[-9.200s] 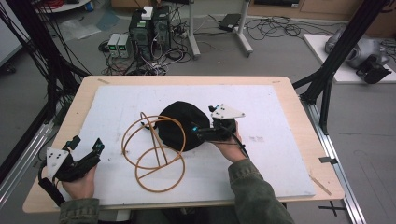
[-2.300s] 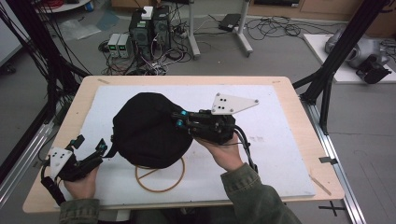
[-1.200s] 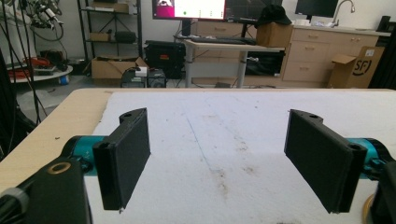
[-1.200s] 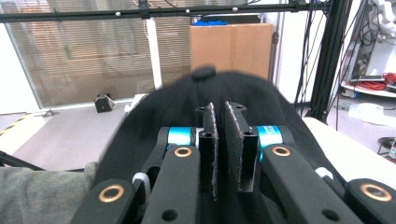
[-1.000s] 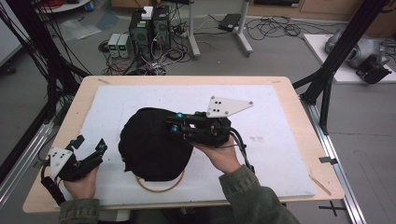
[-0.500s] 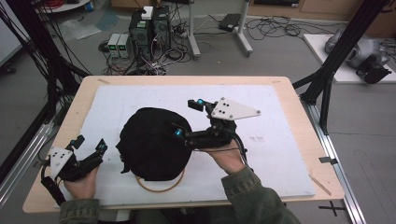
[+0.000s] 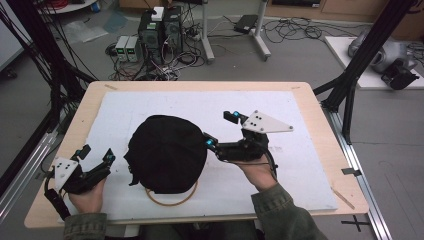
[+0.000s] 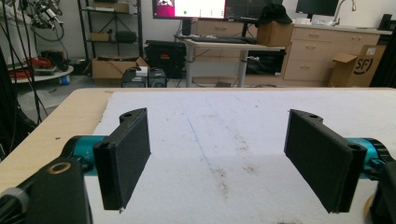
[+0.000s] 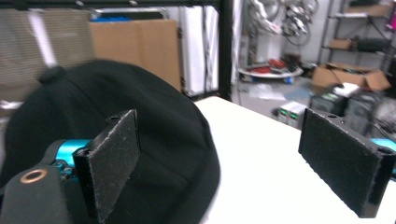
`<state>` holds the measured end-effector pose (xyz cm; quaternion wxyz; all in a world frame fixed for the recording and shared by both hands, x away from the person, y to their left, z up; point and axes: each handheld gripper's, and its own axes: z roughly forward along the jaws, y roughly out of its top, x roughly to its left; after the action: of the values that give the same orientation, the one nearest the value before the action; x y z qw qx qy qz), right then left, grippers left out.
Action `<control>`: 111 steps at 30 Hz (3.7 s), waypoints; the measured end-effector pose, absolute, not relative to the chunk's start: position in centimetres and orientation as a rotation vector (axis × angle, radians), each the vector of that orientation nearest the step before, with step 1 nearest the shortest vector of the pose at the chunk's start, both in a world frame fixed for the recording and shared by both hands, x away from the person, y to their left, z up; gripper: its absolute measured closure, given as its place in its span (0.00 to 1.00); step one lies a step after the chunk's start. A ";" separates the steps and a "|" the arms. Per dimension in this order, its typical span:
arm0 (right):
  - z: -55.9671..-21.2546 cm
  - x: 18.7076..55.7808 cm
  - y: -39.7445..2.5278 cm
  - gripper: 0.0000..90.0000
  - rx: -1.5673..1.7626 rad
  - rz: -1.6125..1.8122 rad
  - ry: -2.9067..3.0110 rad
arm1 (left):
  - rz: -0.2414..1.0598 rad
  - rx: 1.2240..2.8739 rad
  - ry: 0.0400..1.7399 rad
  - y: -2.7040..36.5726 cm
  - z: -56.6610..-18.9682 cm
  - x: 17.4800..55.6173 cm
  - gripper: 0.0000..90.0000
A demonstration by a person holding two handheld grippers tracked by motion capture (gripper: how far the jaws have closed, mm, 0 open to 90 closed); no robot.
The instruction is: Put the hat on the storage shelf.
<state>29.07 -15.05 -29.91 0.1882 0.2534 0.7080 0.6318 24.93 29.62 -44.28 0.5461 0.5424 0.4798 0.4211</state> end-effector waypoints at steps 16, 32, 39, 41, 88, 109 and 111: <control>-33.4 29.0 -20.0 0.13 0.876 1.697 1.836 | 0.998 1.278 1.140 29.6 -44.3 24.9 0.25; -37.4 30.0 -25.0 0.13 1.012 1.647 1.705 | 0.995 1.283 1.140 29.5 -44.3 24.9 0.25; -38.6 29.8 -26.8 0.13 1.033 1.617 1.650 | 0.993 1.281 1.137 29.5 -44.3 24.9 0.25; -39.2 29.7 -27.5 0.13 1.052 1.585 1.627 | 0.993 1.279 1.136 29.5 -44.3 24.9 0.25; -42.7 28.4 -30.8 0.13 1.165 1.296 1.414 | 0.963 1.256 1.150 29.5 -44.3 25.0 0.25; -42.9 28.0 -30.8 0.13 1.149 1.337 1.420 | 0.952 1.259 1.158 29.5 -44.4 25.3 0.25; -42.9 27.9 -30.7 0.13 1.142 1.340 1.421 | 0.955 1.262 1.157 29.5 -44.4 25.3 0.25</control>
<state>27.92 -30.67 -42.87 0.4255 0.4569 0.5682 0.5360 25.35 29.51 -44.43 0.5569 0.5347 0.4903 0.4044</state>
